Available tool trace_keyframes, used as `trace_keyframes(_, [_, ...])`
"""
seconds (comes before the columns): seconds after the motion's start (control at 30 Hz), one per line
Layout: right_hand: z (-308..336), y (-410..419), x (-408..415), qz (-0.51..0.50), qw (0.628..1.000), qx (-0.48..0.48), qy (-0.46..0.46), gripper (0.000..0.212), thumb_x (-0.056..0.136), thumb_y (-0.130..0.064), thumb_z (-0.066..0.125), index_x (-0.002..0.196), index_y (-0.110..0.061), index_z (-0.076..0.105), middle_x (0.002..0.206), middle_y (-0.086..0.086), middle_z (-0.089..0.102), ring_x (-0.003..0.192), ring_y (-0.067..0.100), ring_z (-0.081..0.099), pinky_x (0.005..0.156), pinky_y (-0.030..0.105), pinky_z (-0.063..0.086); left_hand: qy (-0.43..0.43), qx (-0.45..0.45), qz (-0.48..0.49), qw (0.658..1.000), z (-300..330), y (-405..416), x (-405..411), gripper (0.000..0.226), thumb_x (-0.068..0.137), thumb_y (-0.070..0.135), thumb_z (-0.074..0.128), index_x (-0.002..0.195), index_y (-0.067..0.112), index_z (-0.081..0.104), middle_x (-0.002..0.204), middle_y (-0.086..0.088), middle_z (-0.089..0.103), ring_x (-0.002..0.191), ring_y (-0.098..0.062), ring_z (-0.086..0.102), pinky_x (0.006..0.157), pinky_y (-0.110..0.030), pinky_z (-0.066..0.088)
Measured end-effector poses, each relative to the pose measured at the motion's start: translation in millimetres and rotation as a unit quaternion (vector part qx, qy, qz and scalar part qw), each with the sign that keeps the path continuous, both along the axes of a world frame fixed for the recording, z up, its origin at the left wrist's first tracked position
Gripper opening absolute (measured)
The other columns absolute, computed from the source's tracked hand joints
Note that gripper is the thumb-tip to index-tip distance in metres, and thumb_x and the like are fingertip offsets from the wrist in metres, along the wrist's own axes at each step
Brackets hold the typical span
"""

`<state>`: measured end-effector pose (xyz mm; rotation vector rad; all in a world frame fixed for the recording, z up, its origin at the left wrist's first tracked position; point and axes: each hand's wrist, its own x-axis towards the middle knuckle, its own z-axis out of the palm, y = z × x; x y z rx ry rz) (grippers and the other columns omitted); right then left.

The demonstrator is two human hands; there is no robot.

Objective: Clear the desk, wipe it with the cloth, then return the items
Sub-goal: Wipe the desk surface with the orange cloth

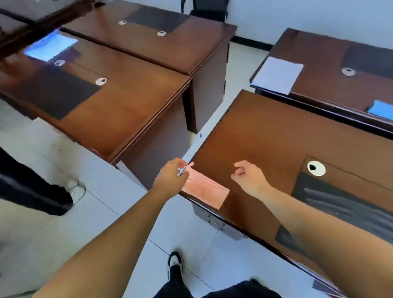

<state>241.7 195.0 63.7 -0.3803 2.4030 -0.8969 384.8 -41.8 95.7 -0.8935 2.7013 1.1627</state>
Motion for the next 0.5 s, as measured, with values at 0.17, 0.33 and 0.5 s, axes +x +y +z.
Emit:
trace_keyframes(0.17, [-27, -22, 30, -0.070, 0.996, 0.044, -0.027, 0.045, 0.100, -0.023, 0.069, 0.143, -0.014, 0.057, 0.117, 0.000, 0.064, 0.106, 0.020, 0.060, 0.091, 0.026, 0.043, -0.030, -0.011, -0.110, 0.993, -29, -46, -27, 0.031, 0.102, 0.027, 0.063, 0.133, 0.022, 0.061, 0.136, -0.003, 0.063, 0.118, -0.024, 0.064, 0.100, -0.042, 0.056])
trace_keyframes(0.33, [-57, -41, 51, -0.097, 0.991, 0.083, -0.031, 0.051, 0.098, -0.024, 0.072, 0.145, -0.011, 0.056, 0.134, 0.009, 0.067, 0.121, 0.028, 0.064, 0.100, 0.033, 0.049, -0.069, -0.032, -0.176, 0.981, -60, -68, -47, 0.031, 0.101, 0.030, 0.066, 0.131, 0.023, 0.062, 0.135, -0.005, 0.060, 0.114, -0.025, 0.065, 0.093, -0.044, 0.059])
trace_keyframes(0.5, [-87, -50, 58, -0.111, 0.986, 0.120, -0.026, 0.057, 0.096, -0.028, 0.075, 0.147, -0.012, 0.055, 0.141, 0.012, 0.059, 0.127, 0.030, 0.059, 0.107, 0.039, 0.049, -0.095, -0.033, -0.175, 0.979, -99, -76, -61, 0.045, 0.097, 0.029, 0.074, 0.138, 0.018, 0.058, 0.139, -0.007, 0.057, 0.117, -0.028, 0.065, 0.097, -0.042, 0.057])
